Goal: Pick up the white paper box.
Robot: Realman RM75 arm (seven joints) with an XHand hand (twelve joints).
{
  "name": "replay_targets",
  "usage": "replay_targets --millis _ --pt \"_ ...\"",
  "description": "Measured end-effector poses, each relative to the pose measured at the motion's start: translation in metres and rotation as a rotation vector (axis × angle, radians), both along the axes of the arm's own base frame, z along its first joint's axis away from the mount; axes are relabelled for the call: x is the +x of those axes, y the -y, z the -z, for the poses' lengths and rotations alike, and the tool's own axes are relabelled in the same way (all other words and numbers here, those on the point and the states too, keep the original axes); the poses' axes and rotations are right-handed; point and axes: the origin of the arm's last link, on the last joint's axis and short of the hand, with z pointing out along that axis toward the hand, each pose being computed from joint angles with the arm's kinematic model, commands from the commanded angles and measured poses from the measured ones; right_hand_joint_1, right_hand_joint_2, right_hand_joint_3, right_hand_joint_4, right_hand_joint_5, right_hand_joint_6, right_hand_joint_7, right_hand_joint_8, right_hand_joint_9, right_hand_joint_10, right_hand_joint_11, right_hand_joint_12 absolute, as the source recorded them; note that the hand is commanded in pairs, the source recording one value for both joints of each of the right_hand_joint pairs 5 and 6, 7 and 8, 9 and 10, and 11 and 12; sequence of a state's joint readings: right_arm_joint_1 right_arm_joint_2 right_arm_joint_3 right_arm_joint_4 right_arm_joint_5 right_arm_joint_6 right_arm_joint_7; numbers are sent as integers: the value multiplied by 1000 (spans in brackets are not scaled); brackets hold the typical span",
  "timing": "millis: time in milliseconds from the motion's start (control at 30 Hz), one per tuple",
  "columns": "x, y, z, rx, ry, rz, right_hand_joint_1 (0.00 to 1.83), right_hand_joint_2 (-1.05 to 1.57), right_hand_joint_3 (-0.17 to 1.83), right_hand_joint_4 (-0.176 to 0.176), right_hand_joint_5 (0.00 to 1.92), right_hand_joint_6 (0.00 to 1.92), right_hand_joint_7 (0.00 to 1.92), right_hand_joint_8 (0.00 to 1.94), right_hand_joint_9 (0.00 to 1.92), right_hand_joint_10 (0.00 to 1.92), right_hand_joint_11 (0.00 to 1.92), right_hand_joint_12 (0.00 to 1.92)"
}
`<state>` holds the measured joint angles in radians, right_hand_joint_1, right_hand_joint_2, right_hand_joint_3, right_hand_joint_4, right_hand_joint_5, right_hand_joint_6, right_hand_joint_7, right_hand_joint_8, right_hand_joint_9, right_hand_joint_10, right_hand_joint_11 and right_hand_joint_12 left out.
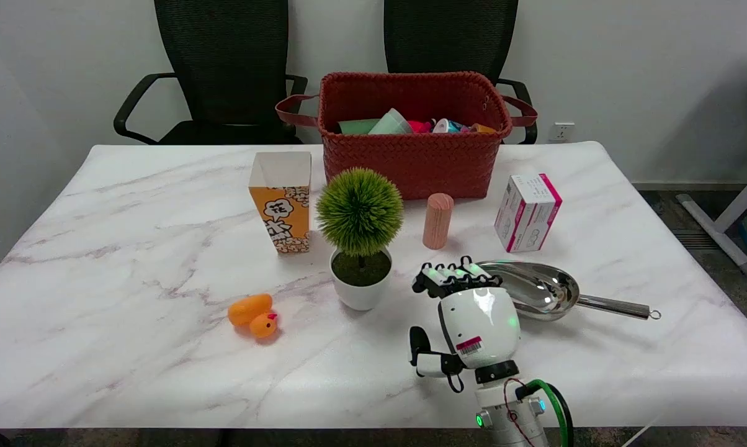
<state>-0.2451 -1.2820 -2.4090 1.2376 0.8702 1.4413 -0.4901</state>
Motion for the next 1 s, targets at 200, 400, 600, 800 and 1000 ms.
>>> replay_targets --millis 200,400,600,800,1000 --pt "-1 -1 1 3 6 4 1165 346 1204 0 772 772 942 942 949 949 730 730" --pt "-2 -3 3 5 14 11 1164 354 1202 0 760 760 942 942 950 950 734 734" --pt "-3 -4 4 5 19 15 1164 358 1198 0 751 751 941 941 950 950 733 733" --pt "1 -5 2 -7 28 -8 1170 317 1195 0 467 467 911 911 927 927 709 709" --pt "8 -4 1 -25 47 -44 1185 277 1040 0 141 141 830 830 851 851 693 693"
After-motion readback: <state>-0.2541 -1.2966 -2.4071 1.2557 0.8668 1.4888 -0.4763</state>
